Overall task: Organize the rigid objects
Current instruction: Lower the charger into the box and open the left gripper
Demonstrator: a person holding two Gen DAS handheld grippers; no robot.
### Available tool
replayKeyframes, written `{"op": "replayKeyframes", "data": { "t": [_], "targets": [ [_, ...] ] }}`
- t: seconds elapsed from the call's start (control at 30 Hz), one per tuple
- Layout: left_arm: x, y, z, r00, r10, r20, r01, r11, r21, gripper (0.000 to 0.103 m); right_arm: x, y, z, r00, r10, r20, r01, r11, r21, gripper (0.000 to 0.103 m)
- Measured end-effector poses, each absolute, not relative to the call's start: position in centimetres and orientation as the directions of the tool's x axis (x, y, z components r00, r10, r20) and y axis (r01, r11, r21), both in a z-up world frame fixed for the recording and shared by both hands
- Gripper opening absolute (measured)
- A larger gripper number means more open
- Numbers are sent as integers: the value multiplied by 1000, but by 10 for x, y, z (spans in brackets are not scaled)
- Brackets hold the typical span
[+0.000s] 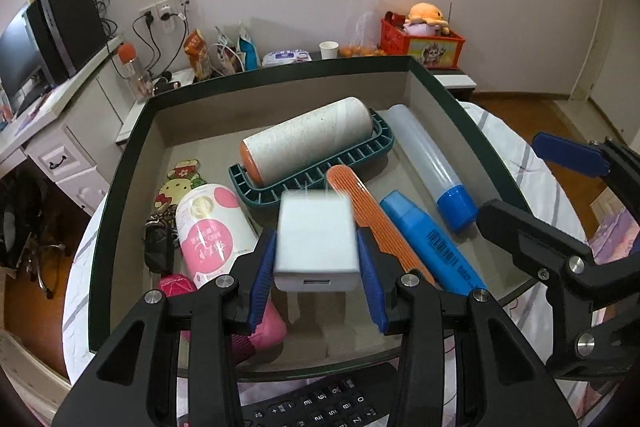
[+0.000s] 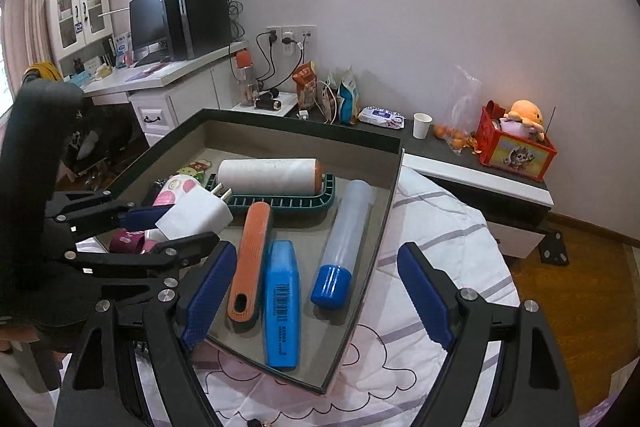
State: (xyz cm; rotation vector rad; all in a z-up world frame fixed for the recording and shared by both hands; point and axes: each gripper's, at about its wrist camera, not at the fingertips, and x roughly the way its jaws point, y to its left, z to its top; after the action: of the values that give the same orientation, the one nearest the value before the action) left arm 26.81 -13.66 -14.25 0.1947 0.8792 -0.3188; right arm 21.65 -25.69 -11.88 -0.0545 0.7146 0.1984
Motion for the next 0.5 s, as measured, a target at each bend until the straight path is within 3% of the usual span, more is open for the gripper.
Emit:
{"op": "replayKeyframes", "data": {
  "t": [0.1,0.17,0.23,0.3,0.5],
  "targets": [
    [263,-135,-138,610,-189,-770,342,939,40,42,214,-258,-119,737,160,-657,-195,981,21,84],
    [256,-132,-133,625,-173,-761,326,944,53,50,211,-257,-117,738,161,-656,-194,981,21,84],
    [247,-125,-125,640,-166,-750,314,948,57,69,204,-257,-112,744,161,-648,-196,980,18,84],
    [237,-120,-115,661,-159,-733,301,952,64,79,197,-256,-107,750,160,-641,-196,980,15,84],
    [187,-94,-72,758,-123,-641,241,965,100,97,159,-250,-82,786,162,-596,-196,981,8,84]
  ]
}}
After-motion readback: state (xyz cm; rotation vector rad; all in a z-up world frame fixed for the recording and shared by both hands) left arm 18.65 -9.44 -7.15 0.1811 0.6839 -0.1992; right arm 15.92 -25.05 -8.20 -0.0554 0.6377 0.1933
